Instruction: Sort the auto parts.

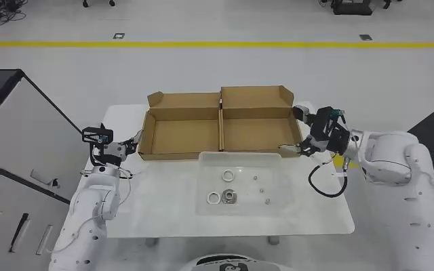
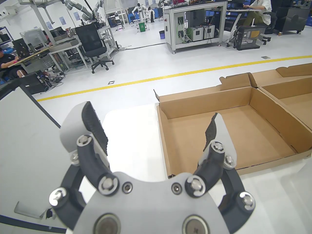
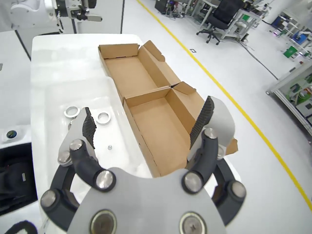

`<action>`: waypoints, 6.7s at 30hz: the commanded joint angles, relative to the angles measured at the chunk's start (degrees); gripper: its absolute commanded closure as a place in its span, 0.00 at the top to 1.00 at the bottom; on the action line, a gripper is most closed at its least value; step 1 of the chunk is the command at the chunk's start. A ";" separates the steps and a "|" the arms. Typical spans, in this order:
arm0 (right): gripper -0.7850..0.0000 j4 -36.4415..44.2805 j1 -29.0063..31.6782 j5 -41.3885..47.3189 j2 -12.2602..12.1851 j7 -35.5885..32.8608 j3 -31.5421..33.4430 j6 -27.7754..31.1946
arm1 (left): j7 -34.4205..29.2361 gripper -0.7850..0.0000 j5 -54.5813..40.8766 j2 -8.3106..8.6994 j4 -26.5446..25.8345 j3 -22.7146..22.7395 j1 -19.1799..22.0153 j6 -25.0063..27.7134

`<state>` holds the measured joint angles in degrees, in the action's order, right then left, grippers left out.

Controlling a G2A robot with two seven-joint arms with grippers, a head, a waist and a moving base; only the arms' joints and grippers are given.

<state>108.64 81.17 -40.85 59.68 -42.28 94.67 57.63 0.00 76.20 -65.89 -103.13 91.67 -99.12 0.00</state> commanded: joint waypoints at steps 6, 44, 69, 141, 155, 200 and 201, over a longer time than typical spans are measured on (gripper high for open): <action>1.00 -0.31 -4.69 3.00 -2.76 -4.34 -7.43 0.04 | 0.00 1.00 0.00 0.00 0.00 0.00 0.00 0.00; 1.00 -6.92 -42.64 12.99 -23.32 -4.00 -64.76 0.37 | 0.00 1.00 0.00 0.00 0.00 0.00 0.00 0.00; 1.00 -3.04 -46.90 15.30 -23.32 -14.46 -69.51 -10.08 | 0.00 1.00 0.00 0.00 0.00 0.00 0.00 0.00; 0.50 -2.31 -51.17 14.46 -16.21 -33.20 -84.93 -28.77 | 0.00 1.00 0.00 0.00 0.00 0.00 0.00 0.00; 0.50 -1.18 -49.89 14.54 -16.71 -35.05 -84.93 -30.60 | 0.00 1.00 0.00 0.00 0.00 0.00 0.00 0.00; 0.47 -7.44 -47.20 12.38 -12.75 -35.35 -84.93 -30.90 | 0.00 1.00 0.00 0.00 0.00 0.00 0.00 0.00; 0.47 -7.49 -47.11 12.33 -12.67 -35.27 -84.93 -30.82 | 0.00 1.00 0.00 0.00 0.00 0.00 0.00 0.00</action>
<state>101.18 34.00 -28.48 46.95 -77.60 9.74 26.76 0.00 76.20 -65.89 -103.13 91.67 -99.12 0.00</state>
